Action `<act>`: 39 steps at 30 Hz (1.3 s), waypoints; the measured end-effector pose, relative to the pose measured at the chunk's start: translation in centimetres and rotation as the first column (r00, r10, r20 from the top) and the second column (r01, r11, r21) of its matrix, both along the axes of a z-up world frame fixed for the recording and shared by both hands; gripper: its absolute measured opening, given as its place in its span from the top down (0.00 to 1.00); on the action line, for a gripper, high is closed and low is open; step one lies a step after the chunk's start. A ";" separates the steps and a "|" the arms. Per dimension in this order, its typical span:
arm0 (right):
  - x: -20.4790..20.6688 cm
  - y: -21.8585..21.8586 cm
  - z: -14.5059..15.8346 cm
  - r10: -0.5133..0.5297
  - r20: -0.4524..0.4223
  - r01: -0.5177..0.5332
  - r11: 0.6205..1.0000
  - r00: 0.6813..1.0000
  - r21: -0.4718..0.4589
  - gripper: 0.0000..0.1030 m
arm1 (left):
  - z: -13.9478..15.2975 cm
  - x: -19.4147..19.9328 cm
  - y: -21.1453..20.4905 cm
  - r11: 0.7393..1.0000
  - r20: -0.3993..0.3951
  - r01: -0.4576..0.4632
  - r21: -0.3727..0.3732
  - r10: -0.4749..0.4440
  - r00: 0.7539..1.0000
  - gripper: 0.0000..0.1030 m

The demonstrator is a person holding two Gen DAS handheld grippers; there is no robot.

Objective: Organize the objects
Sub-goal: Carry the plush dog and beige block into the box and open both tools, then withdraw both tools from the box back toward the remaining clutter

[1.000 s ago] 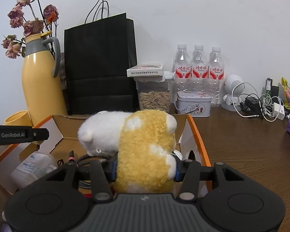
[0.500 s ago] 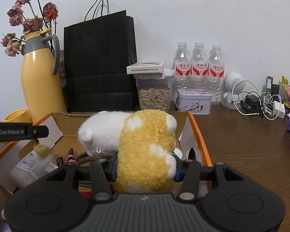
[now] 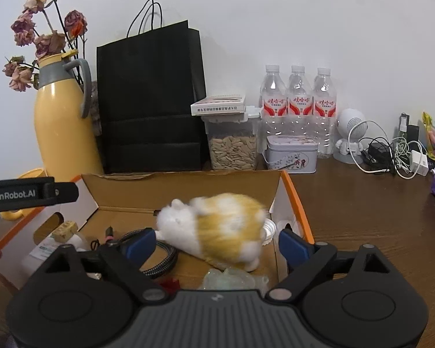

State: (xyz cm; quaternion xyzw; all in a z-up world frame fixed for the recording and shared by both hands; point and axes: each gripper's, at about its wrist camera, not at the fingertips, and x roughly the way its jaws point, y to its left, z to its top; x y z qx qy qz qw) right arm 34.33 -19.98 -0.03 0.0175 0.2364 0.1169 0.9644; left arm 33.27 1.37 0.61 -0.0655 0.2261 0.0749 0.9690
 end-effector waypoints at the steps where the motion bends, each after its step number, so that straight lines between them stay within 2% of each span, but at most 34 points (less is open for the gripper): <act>1: -0.1 0.0 0.1 0.002 0.001 -0.002 1.000 1.000 0.001 0.09 | 0.1 -0.2 -0.1 1.000 0.005 0.002 0.000 -0.002 1.000 0.00; 4: -0.5 0.0 0.5 0.005 0.010 -0.005 1.000 1.000 0.002 0.07 | 0.6 -0.9 -0.3 1.000 0.018 0.005 0.006 -0.005 1.000 0.00; 6: -1.0 0.0 1.0 0.009 0.027 -0.009 1.000 1.000 0.003 0.00 | 1.0 -1.6 -0.5 1.000 0.026 0.009 0.007 -0.009 1.000 0.00; 19: -6.4 -0.4 3.4 0.062 0.091 -0.060 0.998 0.994 -0.024 0.00 | 1.9 -6.9 0.1 1.000 0.035 0.000 0.027 -0.001 0.999 0.00; 31: -13.2 -1.8 3.3 0.115 0.062 -0.109 0.990 0.991 -0.086 0.00 | 1.8 -13.1 2.1 0.999 -0.005 -0.016 0.044 0.016 1.000 0.00; 39: -17.5 -2.9 1.9 0.142 0.009 -0.140 0.984 0.990 -0.112 0.00 | 0.8 -17.4 2.7 0.999 -0.029 0.007 0.050 -0.006 1.000 0.00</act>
